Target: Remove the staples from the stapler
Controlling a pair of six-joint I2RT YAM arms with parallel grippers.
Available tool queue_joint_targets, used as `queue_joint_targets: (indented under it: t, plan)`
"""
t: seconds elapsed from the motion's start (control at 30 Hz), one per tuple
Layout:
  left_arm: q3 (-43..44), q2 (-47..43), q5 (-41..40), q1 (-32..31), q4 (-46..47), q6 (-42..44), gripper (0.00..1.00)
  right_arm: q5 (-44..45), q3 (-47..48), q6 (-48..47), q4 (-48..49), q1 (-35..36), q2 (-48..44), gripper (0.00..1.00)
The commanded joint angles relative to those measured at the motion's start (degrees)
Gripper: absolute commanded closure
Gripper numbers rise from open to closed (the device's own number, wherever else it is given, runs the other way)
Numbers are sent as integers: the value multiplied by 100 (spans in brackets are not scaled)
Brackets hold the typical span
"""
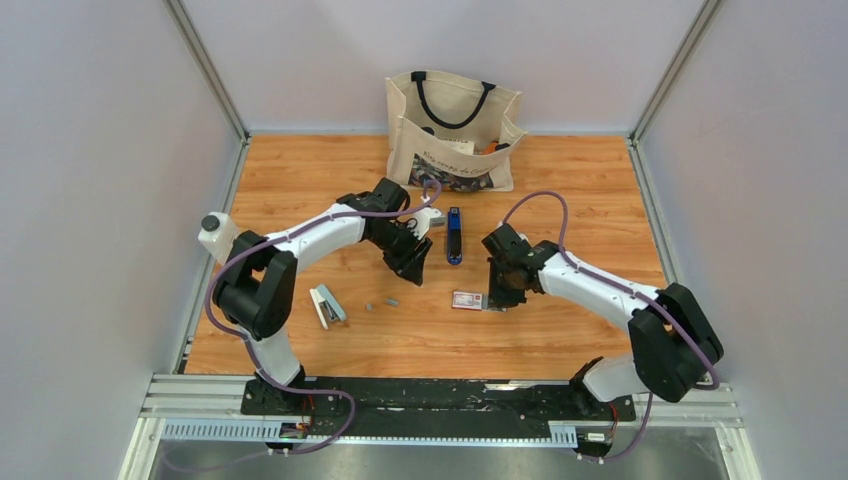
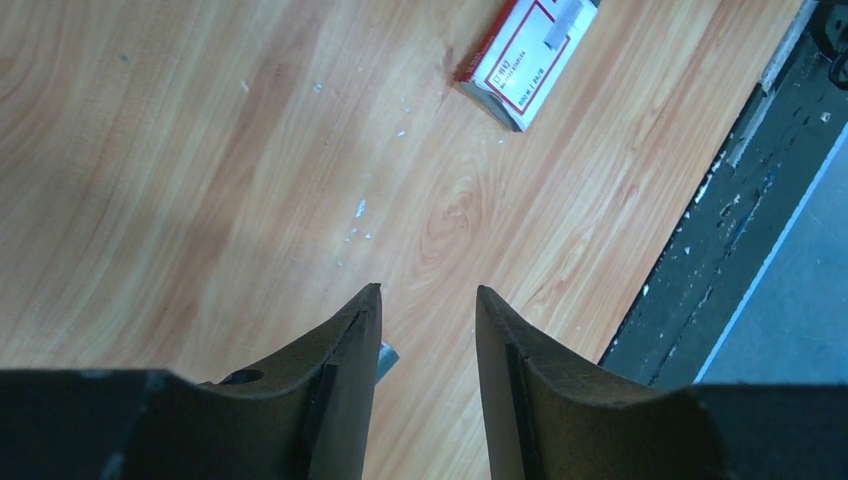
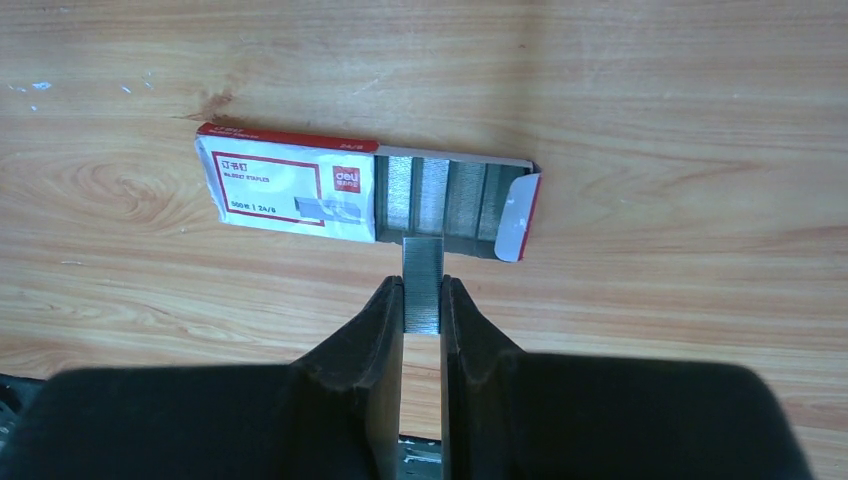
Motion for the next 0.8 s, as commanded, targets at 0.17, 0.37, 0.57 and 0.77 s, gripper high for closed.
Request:
queue_joint_targets:
  t: [0.17,0.37,0.57,0.77]
  plan:
    - [-271,-317,320,-16,342,212,53,132,510,57,114,104,401,94]
    - [-429,-449,329,-16,545,203,53,141,554,22,35,104,534,94]
    - [-412,-501,364,-16,562,186,54,79,598,4,-18,104,648,93]
    - [-447,-545,356,-16,606,194,54,97,607,-5,-62,104,753,93]
